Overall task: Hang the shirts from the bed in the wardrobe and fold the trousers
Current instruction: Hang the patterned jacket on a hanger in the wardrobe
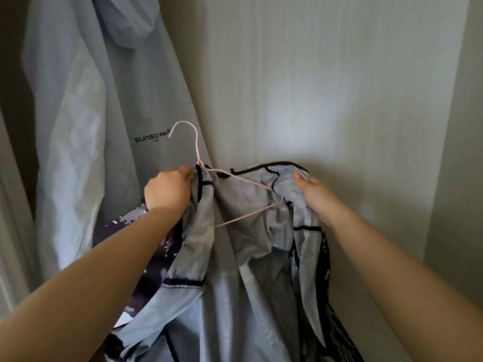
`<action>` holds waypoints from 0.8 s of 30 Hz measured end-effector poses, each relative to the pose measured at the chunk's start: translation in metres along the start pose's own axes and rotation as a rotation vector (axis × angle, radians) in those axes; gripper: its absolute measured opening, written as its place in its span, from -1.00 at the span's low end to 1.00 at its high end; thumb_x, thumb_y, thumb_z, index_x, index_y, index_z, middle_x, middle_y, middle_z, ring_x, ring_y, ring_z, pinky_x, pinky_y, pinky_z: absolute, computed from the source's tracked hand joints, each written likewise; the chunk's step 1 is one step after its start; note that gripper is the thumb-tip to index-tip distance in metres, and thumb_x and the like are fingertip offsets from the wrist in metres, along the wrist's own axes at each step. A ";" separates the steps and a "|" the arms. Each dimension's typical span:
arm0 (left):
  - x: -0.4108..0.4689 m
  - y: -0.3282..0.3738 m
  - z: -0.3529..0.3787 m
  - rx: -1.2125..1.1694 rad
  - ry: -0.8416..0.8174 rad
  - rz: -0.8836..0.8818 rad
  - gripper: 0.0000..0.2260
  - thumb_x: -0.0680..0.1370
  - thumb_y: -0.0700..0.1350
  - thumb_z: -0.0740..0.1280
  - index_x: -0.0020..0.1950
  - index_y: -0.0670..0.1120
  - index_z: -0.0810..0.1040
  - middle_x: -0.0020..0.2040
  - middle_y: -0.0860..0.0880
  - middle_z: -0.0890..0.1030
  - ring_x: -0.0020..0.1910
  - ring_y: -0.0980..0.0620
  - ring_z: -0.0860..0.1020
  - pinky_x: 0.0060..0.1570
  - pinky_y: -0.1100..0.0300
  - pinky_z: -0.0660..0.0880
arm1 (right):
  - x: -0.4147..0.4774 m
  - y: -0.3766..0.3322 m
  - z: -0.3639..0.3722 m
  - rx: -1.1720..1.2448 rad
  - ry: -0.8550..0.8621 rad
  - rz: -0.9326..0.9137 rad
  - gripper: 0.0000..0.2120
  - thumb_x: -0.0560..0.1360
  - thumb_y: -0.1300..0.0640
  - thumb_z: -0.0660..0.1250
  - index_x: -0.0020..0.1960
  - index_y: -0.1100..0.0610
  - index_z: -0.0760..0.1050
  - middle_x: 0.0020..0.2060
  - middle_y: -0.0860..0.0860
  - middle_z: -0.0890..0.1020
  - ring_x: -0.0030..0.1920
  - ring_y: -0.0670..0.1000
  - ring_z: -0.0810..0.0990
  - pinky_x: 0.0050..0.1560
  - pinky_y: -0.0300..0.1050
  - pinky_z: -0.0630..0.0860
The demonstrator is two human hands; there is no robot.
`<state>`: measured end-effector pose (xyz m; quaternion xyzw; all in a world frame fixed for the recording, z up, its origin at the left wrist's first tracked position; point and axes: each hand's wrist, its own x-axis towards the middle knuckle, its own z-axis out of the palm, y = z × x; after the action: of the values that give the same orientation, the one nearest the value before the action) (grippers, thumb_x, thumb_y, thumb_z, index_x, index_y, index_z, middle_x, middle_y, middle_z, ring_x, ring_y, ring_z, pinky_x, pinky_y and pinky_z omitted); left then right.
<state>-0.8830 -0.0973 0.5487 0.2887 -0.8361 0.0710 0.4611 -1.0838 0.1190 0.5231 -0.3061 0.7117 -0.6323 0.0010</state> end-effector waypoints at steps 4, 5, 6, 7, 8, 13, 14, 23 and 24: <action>0.003 0.009 0.008 -0.256 -0.212 -0.317 -0.76 0.60 0.02 0.21 0.19 0.05 0.58 0.06 -0.21 0.60 0.00 -0.25 0.54 -0.15 0.10 0.37 | -0.024 -0.026 0.022 0.035 0.029 -0.294 -0.73 0.61 0.12 0.16 0.24 0.19 0.48 0.08 0.03 0.56 0.07 -0.04 0.49 0.00 -0.39 0.41; 0.003 0.011 0.010 -0.330 -0.269 -0.361 -0.75 0.60 0.02 0.21 0.20 0.02 0.58 0.08 -0.20 0.60 0.01 -0.22 0.52 -0.14 0.12 0.36 | -0.030 -0.028 0.028 0.011 0.055 -0.382 -0.75 0.61 0.17 0.17 0.23 0.20 0.48 0.08 0.03 0.56 0.08 -0.04 0.49 0.05 -0.38 0.40; 0.002 0.012 0.011 -0.399 -0.297 -0.400 -0.74 0.60 0.02 0.21 0.21 -0.01 0.58 0.08 -0.20 0.59 -0.03 -0.18 0.51 -0.13 0.13 0.36 | -0.035 -0.027 0.033 -0.054 0.057 -0.443 -0.76 0.60 0.17 0.18 0.20 0.20 0.50 0.08 0.05 0.58 0.09 -0.03 0.51 0.09 -0.29 0.40; 0.000 0.012 0.012 -0.459 -0.288 -0.433 -0.74 0.60 0.02 0.21 0.20 -0.02 0.58 0.06 -0.19 0.60 -0.08 -0.15 0.48 -0.14 0.14 0.36 | -0.040 -0.025 0.036 -0.150 0.025 -0.469 -0.79 0.58 0.15 0.21 0.14 0.18 0.54 0.03 0.06 0.61 0.06 -0.01 0.53 0.06 -0.21 0.40; -0.001 0.013 0.012 -0.505 -0.252 -0.460 -0.75 0.61 0.02 0.21 0.17 -0.03 0.58 0.02 -0.18 0.60 -0.13 -0.11 0.46 -0.16 0.15 0.36 | -0.042 -0.021 0.036 -0.240 -0.034 -0.464 -0.84 0.57 0.10 0.24 0.01 0.11 0.57 -0.08 0.03 0.64 -0.04 -0.01 0.56 -0.03 -0.17 0.41; -0.012 0.018 0.004 -0.560 0.038 -0.347 -0.79 0.60 0.01 0.21 -0.14 -0.04 0.53 -0.29 0.01 0.51 -0.26 -0.06 0.48 -0.37 0.18 0.32 | -0.041 -0.015 0.023 -0.067 0.180 -0.241 -0.65 0.49 -0.13 0.30 -0.41 -0.01 0.51 -0.46 -0.11 0.55 -0.34 -0.02 0.54 -0.21 -0.08 0.45; -0.014 0.018 0.002 -0.560 0.090 -0.287 -0.78 0.60 0.00 0.22 -0.17 -0.06 0.51 -0.28 0.01 0.50 -0.24 -0.08 0.49 -0.35 0.16 0.33 | -0.036 -0.015 0.020 -0.058 0.332 -0.220 -0.69 0.48 -0.16 0.30 -0.32 0.01 0.52 -0.36 -0.08 0.59 -0.24 0.03 0.59 -0.17 -0.08 0.48; -0.025 0.012 -0.016 -0.418 0.354 0.262 -0.77 0.56 -0.09 0.27 -0.17 -0.21 0.59 -0.34 -0.11 0.45 -0.48 -0.11 0.40 -0.47 0.20 0.32 | -0.009 -0.032 0.008 -0.491 -0.042 -0.138 -0.74 0.44 -0.09 0.39 -0.14 0.12 0.53 -0.21 0.07 0.58 -0.07 0.05 0.53 -0.10 -0.13 0.42; -0.026 0.009 -0.018 -0.396 0.364 0.297 -0.75 0.56 -0.09 0.25 -0.17 -0.22 0.60 -0.35 -0.12 0.45 -0.50 -0.11 0.40 -0.48 0.21 0.33 | -0.008 -0.031 0.005 -0.534 -0.092 -0.156 -0.74 0.49 0.00 0.36 -0.28 0.13 0.45 -0.35 0.06 0.49 -0.19 0.03 0.47 -0.23 -0.14 0.32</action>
<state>-0.8641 -0.0726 0.5390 0.0504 -0.7704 0.0238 0.6351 -1.0620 0.1178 0.5474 -0.3776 0.8267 -0.4059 -0.0960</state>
